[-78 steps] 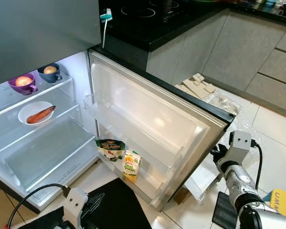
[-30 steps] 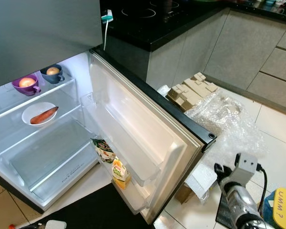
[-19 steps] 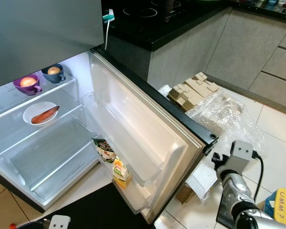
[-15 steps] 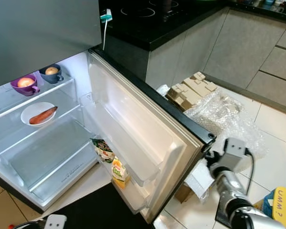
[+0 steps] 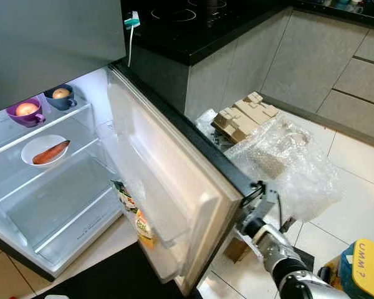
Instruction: Restocking fridge
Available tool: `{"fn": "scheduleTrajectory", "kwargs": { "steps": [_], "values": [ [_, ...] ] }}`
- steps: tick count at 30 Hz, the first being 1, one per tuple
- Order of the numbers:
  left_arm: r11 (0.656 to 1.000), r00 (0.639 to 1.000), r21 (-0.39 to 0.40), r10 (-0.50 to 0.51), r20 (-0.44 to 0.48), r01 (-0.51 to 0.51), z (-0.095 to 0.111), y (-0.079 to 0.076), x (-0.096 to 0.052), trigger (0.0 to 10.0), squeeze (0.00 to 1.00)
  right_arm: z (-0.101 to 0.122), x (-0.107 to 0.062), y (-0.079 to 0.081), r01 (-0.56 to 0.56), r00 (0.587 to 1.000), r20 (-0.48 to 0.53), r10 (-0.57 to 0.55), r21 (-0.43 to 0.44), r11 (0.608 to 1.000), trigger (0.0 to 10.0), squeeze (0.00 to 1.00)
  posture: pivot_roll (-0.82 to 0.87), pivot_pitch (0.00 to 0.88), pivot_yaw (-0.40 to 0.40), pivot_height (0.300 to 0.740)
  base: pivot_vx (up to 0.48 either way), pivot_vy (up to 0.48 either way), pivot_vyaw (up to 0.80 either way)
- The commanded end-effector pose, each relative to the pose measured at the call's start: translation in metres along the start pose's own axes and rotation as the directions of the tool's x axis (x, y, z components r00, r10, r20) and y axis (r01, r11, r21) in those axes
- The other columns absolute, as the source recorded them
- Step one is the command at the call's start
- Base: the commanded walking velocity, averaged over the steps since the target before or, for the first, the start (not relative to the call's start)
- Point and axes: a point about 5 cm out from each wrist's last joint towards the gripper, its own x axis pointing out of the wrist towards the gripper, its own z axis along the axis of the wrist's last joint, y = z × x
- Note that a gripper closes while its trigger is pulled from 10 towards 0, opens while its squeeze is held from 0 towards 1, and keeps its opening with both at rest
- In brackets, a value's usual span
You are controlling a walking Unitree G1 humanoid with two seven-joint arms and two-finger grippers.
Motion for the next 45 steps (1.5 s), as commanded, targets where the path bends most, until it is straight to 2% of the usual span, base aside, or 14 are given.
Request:
{"fn": "scheduleTrajectory", "kwargs": {
  "steps": [1, 3, 9, 16, 18, 19, 23, 31, 33, 35, 37, 41, 43, 45],
  "values": [
    [1.0, 1.0, 0.002, -0.007, -0.022, 0.007, -0.007, -0.005, -0.002, 10.0, 0.0, -0.007, 0.0, 0.006, -0.085, 0.996, -0.025, 0.086, 0.056, 0.995, 10.0, 0.0, -0.07, 0.082, -0.04, 0.713, 0.0, 0.0, 0.0],
    [1.0, 1.0, 0.005, -0.016, -0.025, 0.017, -0.008, -0.01, 0.0, 10.0, 0.0, -0.014, -0.002, 0.013, -0.2, 0.977, -0.052, 0.208, 0.137, 0.97, 10.0, 0.0, -0.07, 0.082, -0.039, 0.713, 0.0, 0.0, 0.0],
    [1.0, 0.999, 0.009, -0.021, -0.037, 0.022, -0.013, -0.006, -0.005, 10.0, 0.0, -0.013, -0.01, 0.011, -0.24, 0.967, -0.025, 0.253, 0.232, 0.943, 10.0, 0.0, -0.07, 0.076, -0.039, 0.713, 0.0, 0.0, 0.0],
    [0.999, 0.999, 0.015, -0.032, -0.033, 0.033, -0.013, -0.011, -0.003, 10.0, 0.0, -0.012, -0.017, -0.006, -0.049, 0.998, -0.023, 0.052, 0.127, 0.991, 10.0, 0.0, -0.07, 0.073, -0.038, 0.713, 0.0, 0.0, 0.0],
    [0.999, 0.999, 0.018, -0.035, -0.034, 0.036, -0.013, -0.013, -0.002, 10.0, 0.0, -0.011, -0.024, -0.019, 0.139, 0.99, -0.038, -0.139, 0.002, 0.99, 10.0, 0.0, -0.07, 0.072, -0.038, 0.713, 0.0, 0.0, 0.0],
    [0.999, 0.999, 0.018, -0.035, -0.036, 0.035, -0.013, -0.013, -0.003, 10.0, 0.0, -0.01, -0.029, -0.026, 0.221, 0.975, -0.024, -0.221, 0.001, 0.975, 10.0, 0.0, -0.06, 0.07, -0.037, 0.713, 0.0, 0.0, 0.0],
    [0.999, 0.999, 0.019, -0.028, -0.045, 0.029, -0.014, -0.009, -0.005, 10.0, 0.0, -0.008, -0.034, -0.03, 0.251, 0.968, -0.002, -0.251, 0.035, 0.967, 10.0, 0.0, -0.07, 0.067, -0.035, 0.713, 0.0, 0.0, 0.0],
    [0.999, 0.998, 0.023, -0.027, -0.058, 0.029, -0.015, -0.006, -0.006, 10.0, 0.0, -0.014, -0.017, -0.008, 0.051, 0.999, 0.008, -0.052, 0.115, 0.992, 10.0, 0.0, -0.07, 0.067, -0.031, 0.713, 0.0, 0.0, 0.0],
    [0.999, 0.998, 0.027, -0.036, -0.056, 0.037, -0.013, -0.013, -0.002, 10.0, 0.0, -0.021, -0.003, 0.012, -0.113, 0.993, -0.031, 0.118, 0.135, 0.984, 10.0, 0.0, -0.07, 0.068, -0.031, 0.713, 0.0, 0.0, 0.0],
    [0.999, 0.998, 0.027, -0.036, -0.056, 0.037, -0.013, -0.013, -0.002, 10.0, 0.0, -0.021, -0.003, 0.012, -0.113, 0.993, -0.031, 0.118, 0.135, 0.984, 10.0, 0.0, -0.07, 0.068, -0.031, 0.713, 0.0, 0.0, 0.0],
    [0.999, 0.998, 0.03, -0.041, -0.054, 0.042, -0.013, -0.016, 0.0, 10.0, 0.0, -0.029, 0.009, 0.035, -0.288, 0.948, -0.085, 0.305, 0.168, 0.943, 10.0, 0.0, -0.07, 0.068, -0.032, 0.713, 0.0, 0.0, 0.0],
    [0.999, 0.998, 0.027, -0.034, -0.057, 0.036, -0.014, -0.01, -0.004, 10.0, 0.0, -0.035, 0.014, 0.055, -0.432, 0.872, -0.141, 0.468, 0.226, 0.873, 10.0, 0.0, -0.07, 0.068, -0.035, 0.713, 0.0, 0.0, 0.0],
    [0.999, 0.998, 0.026, -0.032, -0.059, 0.033, -0.015, -0.006, -0.006, 10.0, 0.0, -0.043, 0.017, 0.076, -0.547, 0.769, -0.191, 0.61, 0.297, 0.783, 10.0, 0.0, -0.07, 0.071, -0.036, 0.713, 0.0, 0.0, 0.0],
    [0.999, 0.998, 0.026, -0.035, -0.058, 0.037, -0.015, -0.007, -0.006, 10.0, 0.0, -0.046, 0.019, 0.085, -0.58, 0.729, -0.204, 0.654, 0.324, 0.747, 10.0, 0.0, -0.07, 0.072, -0.036, 0.713, 0.0, 0.0, 0.0]
  ]
}}
